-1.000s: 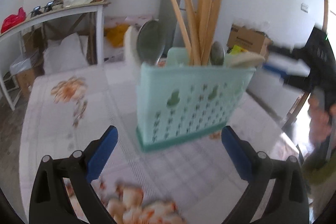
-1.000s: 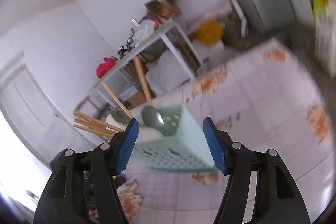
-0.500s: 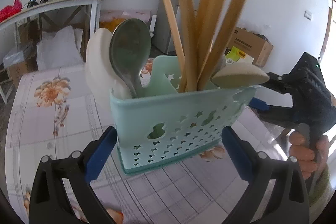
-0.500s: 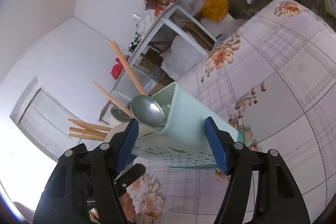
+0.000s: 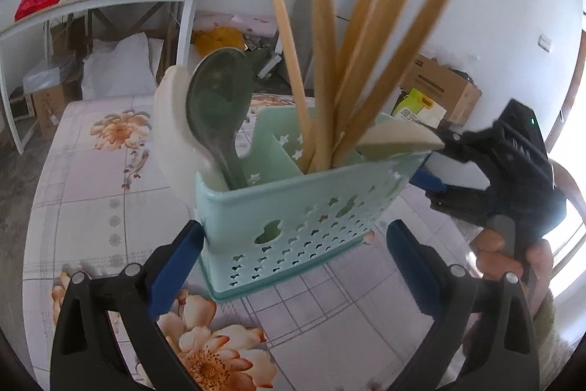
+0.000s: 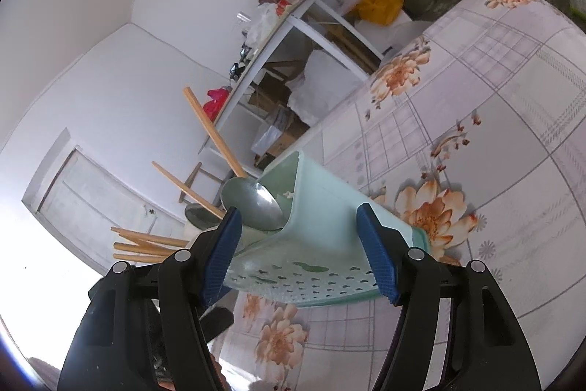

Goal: Organize utensils

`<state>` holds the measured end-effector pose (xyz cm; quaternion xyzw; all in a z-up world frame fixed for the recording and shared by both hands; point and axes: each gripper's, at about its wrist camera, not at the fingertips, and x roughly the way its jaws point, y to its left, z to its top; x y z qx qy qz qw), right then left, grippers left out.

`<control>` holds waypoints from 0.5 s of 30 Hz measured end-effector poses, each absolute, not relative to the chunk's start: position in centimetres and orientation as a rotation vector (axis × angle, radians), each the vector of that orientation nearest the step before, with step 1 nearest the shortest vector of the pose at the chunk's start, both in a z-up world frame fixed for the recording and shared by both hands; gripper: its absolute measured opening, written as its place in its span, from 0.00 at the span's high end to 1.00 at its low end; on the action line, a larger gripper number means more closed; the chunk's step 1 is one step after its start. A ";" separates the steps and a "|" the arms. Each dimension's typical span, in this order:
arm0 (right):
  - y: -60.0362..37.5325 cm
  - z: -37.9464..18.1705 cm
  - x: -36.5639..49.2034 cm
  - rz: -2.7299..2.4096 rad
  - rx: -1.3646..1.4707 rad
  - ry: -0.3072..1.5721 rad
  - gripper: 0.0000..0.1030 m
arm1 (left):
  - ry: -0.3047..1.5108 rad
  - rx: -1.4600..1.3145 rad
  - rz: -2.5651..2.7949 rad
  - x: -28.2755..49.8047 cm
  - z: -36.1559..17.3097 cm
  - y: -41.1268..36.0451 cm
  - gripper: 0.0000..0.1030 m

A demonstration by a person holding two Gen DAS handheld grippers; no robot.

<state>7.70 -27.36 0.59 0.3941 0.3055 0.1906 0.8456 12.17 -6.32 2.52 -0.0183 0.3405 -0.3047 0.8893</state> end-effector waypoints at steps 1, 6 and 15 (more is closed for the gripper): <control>-27.3 0.7 7.6 0.397 0.823 0.645 0.39 | 0.703 -0.026 -0.634 12.0 2.5 -6.3 0.06; -27.6 1.3 6.0 0.338 0.804 0.631 0.39 | 0.690 -0.013 -0.626 10.9 2.5 -6.0 0.06; -23.7 3.0 -1.6 0.099 0.466 0.620 0.28 | 0.726 0.037 -0.528 7.3 1.5 -4.6 0.06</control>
